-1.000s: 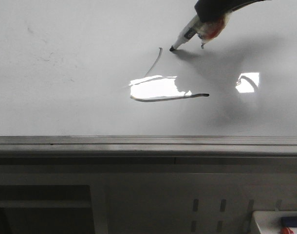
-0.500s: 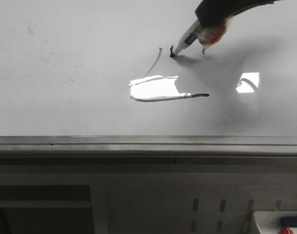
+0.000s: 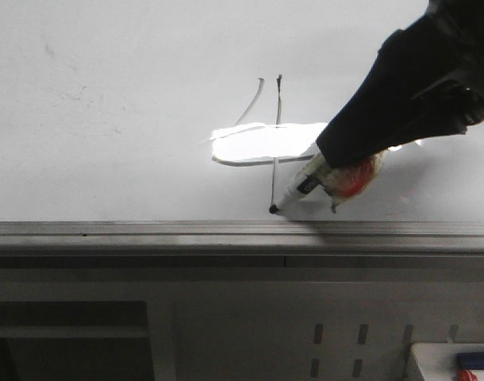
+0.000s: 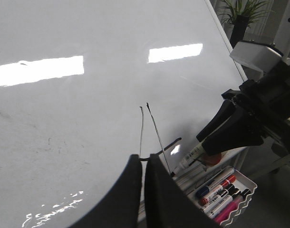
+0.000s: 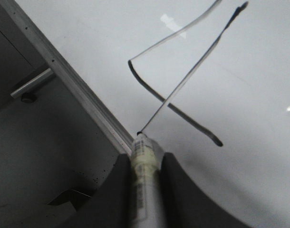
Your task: Write number 4 on whiteboard
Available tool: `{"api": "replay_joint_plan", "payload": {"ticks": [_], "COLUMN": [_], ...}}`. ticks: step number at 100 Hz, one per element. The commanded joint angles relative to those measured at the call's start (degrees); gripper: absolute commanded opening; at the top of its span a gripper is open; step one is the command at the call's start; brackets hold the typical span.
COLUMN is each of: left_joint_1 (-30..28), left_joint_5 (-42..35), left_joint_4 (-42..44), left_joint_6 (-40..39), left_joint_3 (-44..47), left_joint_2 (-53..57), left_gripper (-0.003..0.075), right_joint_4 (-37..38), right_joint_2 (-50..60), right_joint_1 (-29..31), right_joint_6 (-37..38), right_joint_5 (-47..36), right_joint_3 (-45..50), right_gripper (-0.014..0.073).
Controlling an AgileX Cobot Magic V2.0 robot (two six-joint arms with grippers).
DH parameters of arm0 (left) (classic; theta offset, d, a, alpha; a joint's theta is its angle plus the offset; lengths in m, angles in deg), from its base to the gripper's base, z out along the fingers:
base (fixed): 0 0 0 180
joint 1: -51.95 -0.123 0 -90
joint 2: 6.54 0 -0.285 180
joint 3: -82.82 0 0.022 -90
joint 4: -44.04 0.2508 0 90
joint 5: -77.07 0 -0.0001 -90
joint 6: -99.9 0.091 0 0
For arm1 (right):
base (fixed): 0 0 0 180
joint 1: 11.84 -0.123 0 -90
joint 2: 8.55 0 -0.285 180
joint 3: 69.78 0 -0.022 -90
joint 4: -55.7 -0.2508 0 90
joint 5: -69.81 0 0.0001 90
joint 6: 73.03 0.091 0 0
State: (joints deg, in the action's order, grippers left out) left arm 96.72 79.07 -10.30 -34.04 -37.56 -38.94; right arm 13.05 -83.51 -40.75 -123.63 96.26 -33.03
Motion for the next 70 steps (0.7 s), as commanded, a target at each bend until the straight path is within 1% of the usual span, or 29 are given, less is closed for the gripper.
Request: {"api": "replay_joint_plan", "payload": {"ticks": [1, 15, 22, 32, 44, 51, 57, 62, 67, 70], "left_joint_1": [0.24, 0.24, 0.24, 0.24, 0.24, 0.24, 0.24, 0.24, 0.24, 0.24], "left_joint_5": [-2.94, -2.72, -2.72, -2.0, -2.37, -2.0, 0.57, 4.32, 9.37, 13.03], "left_joint_4": [-0.55, -0.55, -0.55, -0.65, -1.02, -1.85, -0.95, 2.44, 8.35, 11.16], "left_joint_6": [-0.55, -0.55, -0.55, -0.55, -0.55, -0.55, -0.44, -0.44, -0.34, -0.34], "left_joint_3": [-2.11, -2.11, -2.11, -2.11, -2.11, -2.38, -3.62, -5.17, -7.41, -8.98], "left_joint_2": [-0.11, -0.11, -0.11, -0.11, -0.11, -0.11, -0.11, -0.61, -1.51, -2.28], "left_gripper": [-0.002, -0.002, -0.002, -0.002, -0.002, -0.002, -0.0017, 0.0009, 0.0062, 0.0114], "right_joint_4": [0.26, 0.26, -1.2, -5.68, -5.6, -4.79, -4.48, -4.48, -3.57, -2.96], "right_joint_2": [0.61, 0.74, 2.47, 7.34, 11.53, 12.08, 12.08, 12.08, 11.85, 11.49], "right_joint_1": [0.19, 0.19, 0.19, -0.88, -3.94, -4.68, -4.98, -5.07, -5.07, -5.07], "right_joint_6": [-0.02, -0.02, -0.02, -0.02, -0.02, -0.02, -0.02, -0.02, -0.02, -0.02], "right_joint_5": [-5.22, -6.12, -3.74, 2.93, 7.36, 9.12, 10.65, 11.83, 13.1, 14.08], "right_joint_3": [-0.62, -0.62, -2.43, -9.5, -19.41, -22.68, -24.22, -24.32, -23.92, -23.46], "right_gripper": [-0.006, -0.006, -0.0061, -0.0062, -0.0065, -0.0065, -0.0065, -0.0065, -0.0065, -0.0064]}}
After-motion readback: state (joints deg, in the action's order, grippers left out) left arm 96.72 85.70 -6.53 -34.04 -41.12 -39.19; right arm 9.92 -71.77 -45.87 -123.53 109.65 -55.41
